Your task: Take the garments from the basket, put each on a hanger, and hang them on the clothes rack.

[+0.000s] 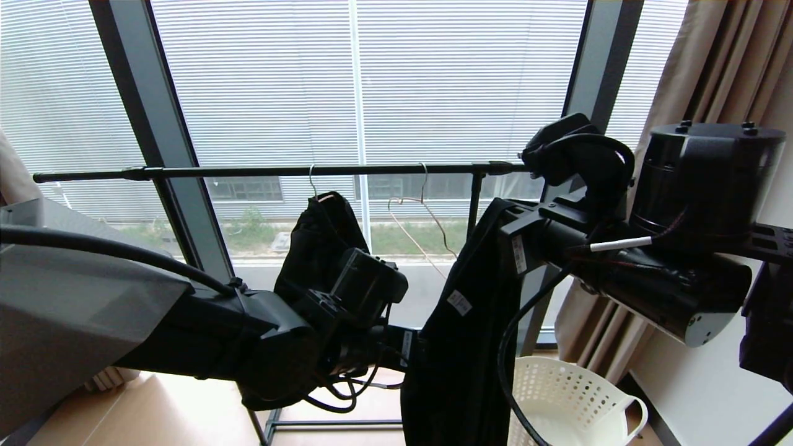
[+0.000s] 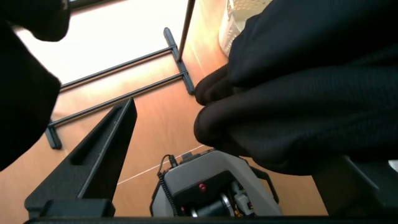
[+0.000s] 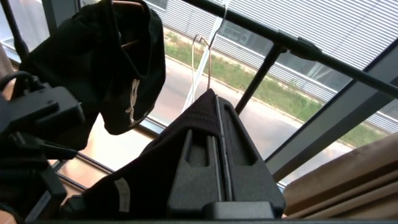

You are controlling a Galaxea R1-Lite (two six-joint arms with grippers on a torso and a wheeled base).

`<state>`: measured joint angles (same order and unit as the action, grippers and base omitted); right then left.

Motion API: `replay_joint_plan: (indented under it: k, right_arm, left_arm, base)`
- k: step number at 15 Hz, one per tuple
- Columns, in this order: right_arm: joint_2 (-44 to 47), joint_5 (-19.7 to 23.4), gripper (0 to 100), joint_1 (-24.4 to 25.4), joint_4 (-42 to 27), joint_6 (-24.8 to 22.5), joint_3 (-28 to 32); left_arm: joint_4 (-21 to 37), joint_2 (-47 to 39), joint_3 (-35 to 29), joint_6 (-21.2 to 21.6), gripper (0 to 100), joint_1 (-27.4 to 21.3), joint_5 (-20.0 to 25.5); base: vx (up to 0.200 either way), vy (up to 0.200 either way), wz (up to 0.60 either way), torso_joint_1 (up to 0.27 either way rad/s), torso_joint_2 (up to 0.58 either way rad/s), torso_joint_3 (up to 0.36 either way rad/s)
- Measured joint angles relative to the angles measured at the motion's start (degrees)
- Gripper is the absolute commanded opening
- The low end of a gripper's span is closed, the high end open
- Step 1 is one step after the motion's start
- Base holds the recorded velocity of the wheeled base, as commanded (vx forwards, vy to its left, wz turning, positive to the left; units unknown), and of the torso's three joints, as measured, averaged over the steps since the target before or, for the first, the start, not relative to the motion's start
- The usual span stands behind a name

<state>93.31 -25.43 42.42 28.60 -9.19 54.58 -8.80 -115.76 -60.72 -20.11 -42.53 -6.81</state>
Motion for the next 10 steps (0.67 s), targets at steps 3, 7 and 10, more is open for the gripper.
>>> replay_joint_plan:
  k: [3,7,10]
  right_arm:
    - [0.4,0.1,0,-1.8,0.0,0.0,0.7]
    - [1.6,0.2,0,-3.4,0.0,0.0,1.4]
    - [2.9,0.2,0,-4.9,0.1,0.0,1.8]
  left_arm:
    - [0.0,3.0,2.7,0.0,100,-0.5,-0.3]
    - [0.0,6.7,4.7,0.0,0,-0.6,-0.4]
    - [0.0,9.2,6.0,0.1,0,-0.6,-0.4]
  base:
    - [0.000,0.000,0.00,0.000,0.00,0.000]
    - [0.000,0.000,0.00,0.000,0.00,0.000]
    - [0.000,0.000,0.00,0.000,0.00,0.000]
